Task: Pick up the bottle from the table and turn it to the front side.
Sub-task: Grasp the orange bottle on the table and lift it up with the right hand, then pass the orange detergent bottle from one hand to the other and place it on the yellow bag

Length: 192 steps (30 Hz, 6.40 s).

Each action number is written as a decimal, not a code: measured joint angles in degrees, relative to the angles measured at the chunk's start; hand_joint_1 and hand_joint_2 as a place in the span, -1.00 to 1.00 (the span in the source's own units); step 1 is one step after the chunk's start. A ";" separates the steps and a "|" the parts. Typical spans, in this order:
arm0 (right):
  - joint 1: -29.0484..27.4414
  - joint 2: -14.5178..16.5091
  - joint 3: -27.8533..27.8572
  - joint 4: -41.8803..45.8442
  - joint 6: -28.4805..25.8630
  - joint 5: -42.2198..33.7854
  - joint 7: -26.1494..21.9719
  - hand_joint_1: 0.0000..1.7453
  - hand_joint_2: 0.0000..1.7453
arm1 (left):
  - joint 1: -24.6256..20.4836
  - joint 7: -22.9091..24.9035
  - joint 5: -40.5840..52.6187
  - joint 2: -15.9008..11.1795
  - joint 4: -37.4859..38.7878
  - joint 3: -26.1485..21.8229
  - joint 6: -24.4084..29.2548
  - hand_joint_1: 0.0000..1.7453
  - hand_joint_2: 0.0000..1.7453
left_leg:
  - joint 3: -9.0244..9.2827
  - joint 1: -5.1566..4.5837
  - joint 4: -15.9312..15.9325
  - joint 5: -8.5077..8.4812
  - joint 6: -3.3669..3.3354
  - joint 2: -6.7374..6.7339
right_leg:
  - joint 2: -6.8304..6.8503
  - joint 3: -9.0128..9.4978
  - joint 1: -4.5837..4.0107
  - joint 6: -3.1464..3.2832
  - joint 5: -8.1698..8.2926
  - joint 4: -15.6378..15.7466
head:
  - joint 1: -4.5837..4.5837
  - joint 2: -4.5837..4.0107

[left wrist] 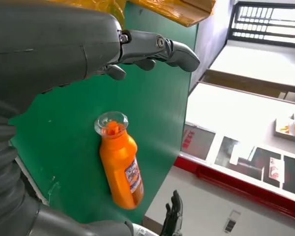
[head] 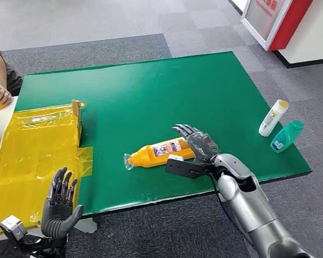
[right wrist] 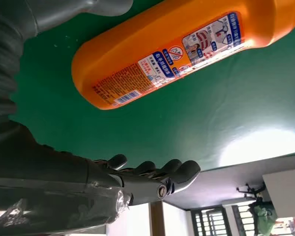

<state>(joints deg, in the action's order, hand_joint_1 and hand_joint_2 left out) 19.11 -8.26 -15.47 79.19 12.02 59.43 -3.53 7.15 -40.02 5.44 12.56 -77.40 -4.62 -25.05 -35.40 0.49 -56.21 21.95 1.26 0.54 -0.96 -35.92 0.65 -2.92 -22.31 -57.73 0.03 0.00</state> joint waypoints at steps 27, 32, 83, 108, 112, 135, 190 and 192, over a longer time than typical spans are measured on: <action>20.27 -1.76 -13.66 -33.68 9.24 -5.05 2.70 -1.00 1.00 | -3.26 -0.02 -1.90 -2.59 3.49 3.64 0.49 -1.00 1.00 | -0.03 -0.02 0.00 -0.07 0.02 0.09 | 0.03 -0.02 0.01 0.00 0.08 0.00 | -0.01 0.00; 21.38 -1.37 -14.37 -36.25 8.92 -5.21 2.59 -1.00 1.00 | -3.53 -0.02 -1.90 -2.87 3.92 4.06 0.60 -1.00 1.00 | -0.01 -0.01 0.00 -0.08 0.02 0.08 | 0.03 -0.01 0.01 0.00 0.08 0.00 | -0.01 0.00; -9.99 8.92 0.00 6.49 -5.99 -29.50 -11.37 1.00 1.00 | -0.90 9.86 0.20 -1.49 -1.75 3.83 0.13 -1.00 1.00 | -0.07 0.01 0.00 0.11 0.08 0.14 | 0.07 -0.10 -0.02 0.06 -0.11 0.00 | -0.02 0.00; -7.31 17.33 -3.41 -15.23 -13.01 -20.89 -18.69 1.00 1.00 | -13.17 16.56 -13.11 -11.58 -2.08 23.39 -3.55 -1.00 1.00 | -0.06 0.01 0.00 -0.01 0.08 0.13 | 0.07 -0.10 -0.03 0.06 -0.04 -0.01 | -0.01 0.00; -7.25 17.60 -4.13 -16.86 -13.62 -19.97 -18.69 1.00 1.00 | -14.01 17.50 -10.50 -12.43 -2.96 25.10 0.13 -1.00 1.00 | -0.06 0.00 0.00 0.00 0.07 0.13 | 0.07 -0.10 -0.02 0.06 -0.05 -0.01 | -0.01 0.00; -8.39 17.96 -5.36 -18.75 -13.47 -18.33 -18.05 -0.60 1.00 | -14.42 18.91 1.26 -10.36 -7.67 26.66 9.39 1.00 1.00 | -0.06 0.00 0.00 0.02 0.06 0.12 | 0.06 -0.12 -0.02 0.06 -0.05 -0.01 | -0.01 0.00; -11.03 18.16 6.12 -12.15 -10.09 -26.21 -18.42 -1.00 1.00 | -44.46 48.98 34.97 -36.56 10.31 49.29 1.14 1.00 1.00 | -0.29 0.06 0.01 -0.31 0.34 0.04 | -0.03 -0.41 -0.11 0.30 0.28 -0.04 | -0.02 0.00; -11.04 18.30 6.10 -12.15 -9.99 -26.09 -18.28 -1.00 1.00 | -43.70 48.78 37.69 -34.44 11.80 47.73 2.45 1.00 1.00 | -0.29 0.06 0.01 -0.31 0.34 0.05 | -0.03 -0.41 -0.10 0.29 0.29 -0.04 | -0.02 0.00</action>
<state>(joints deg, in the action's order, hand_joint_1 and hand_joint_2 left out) 8.07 10.04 -9.38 67.04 2.03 33.34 -21.81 -36.56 8.76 43.13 -21.88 -65.60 43.11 -22.60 -35.69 0.56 -56.20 21.64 1.60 0.59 -0.99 -36.33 0.55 -2.63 -22.02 -57.76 0.01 0.00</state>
